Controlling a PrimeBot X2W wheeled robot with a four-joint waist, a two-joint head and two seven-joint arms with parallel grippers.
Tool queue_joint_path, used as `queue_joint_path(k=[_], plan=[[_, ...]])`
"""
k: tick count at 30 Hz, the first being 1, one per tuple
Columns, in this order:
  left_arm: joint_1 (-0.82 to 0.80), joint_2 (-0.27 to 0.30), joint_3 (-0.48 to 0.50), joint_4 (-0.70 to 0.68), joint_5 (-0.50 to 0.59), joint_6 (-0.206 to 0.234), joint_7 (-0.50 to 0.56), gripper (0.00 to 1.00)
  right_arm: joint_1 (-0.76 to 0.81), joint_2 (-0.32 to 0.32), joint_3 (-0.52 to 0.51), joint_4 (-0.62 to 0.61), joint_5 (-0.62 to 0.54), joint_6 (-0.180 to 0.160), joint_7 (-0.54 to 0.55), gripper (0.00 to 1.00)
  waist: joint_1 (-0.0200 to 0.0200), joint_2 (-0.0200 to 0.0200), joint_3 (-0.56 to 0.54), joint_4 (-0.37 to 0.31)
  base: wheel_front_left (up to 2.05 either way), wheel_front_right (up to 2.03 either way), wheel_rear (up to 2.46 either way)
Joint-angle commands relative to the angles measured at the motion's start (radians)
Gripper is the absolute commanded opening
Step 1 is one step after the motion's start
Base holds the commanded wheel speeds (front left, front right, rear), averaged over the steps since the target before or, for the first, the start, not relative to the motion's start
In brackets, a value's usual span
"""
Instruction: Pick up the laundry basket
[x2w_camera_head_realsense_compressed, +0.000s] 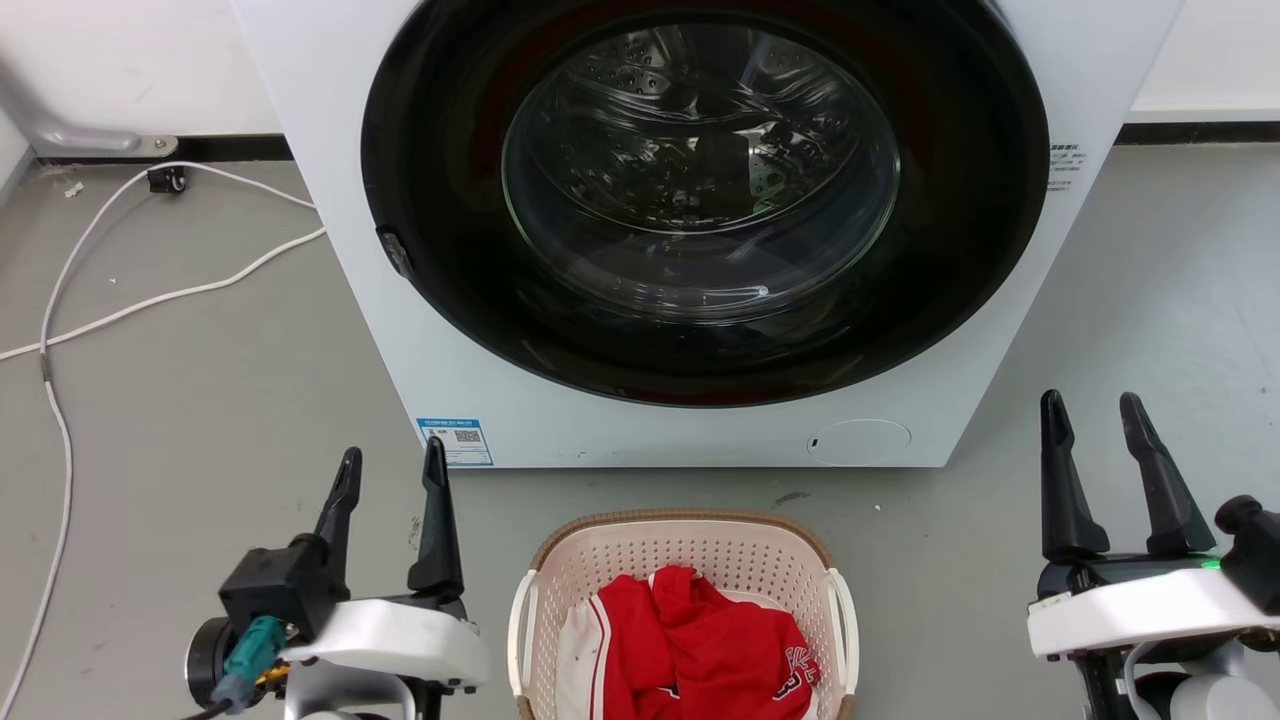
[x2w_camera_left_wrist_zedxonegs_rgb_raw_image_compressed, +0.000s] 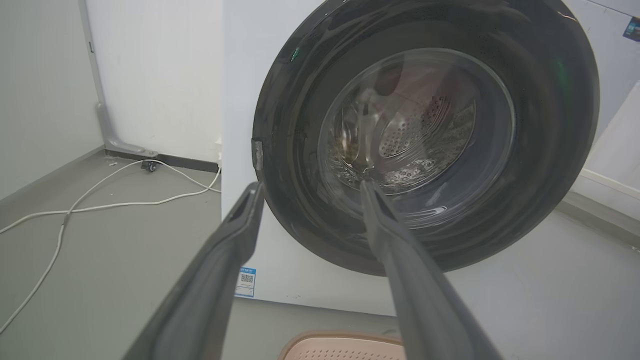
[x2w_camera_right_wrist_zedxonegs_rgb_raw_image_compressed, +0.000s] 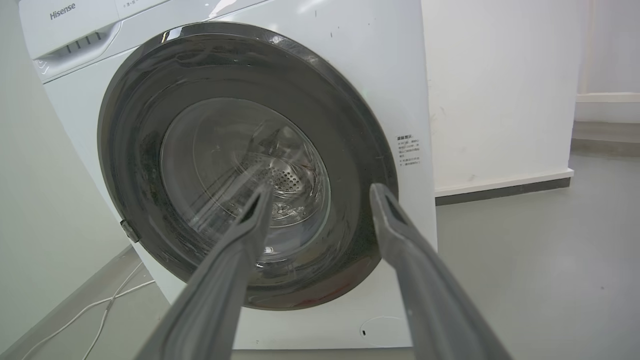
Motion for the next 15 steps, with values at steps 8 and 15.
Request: queue_joint_path(k=[8,15], plan=[[-0.024,0.033,-0.071,-0.038,0.058,0.007,-0.028,1.00,0.008,-0.002,0.008,-0.015,-0.112,0.002,-0.027,1.00,0.0000,0.0000,-0.001,-0.002,0.00,0.00,0.00],[-0.018,0.033,-0.086,-0.013,0.101,-0.038,-0.043,1.00,0.008,-0.002,0.013,-0.019,-0.185,0.002,-0.043,1.00,0.0000,0.0000,0.001,-0.002,0.00,0.00,0.00]])
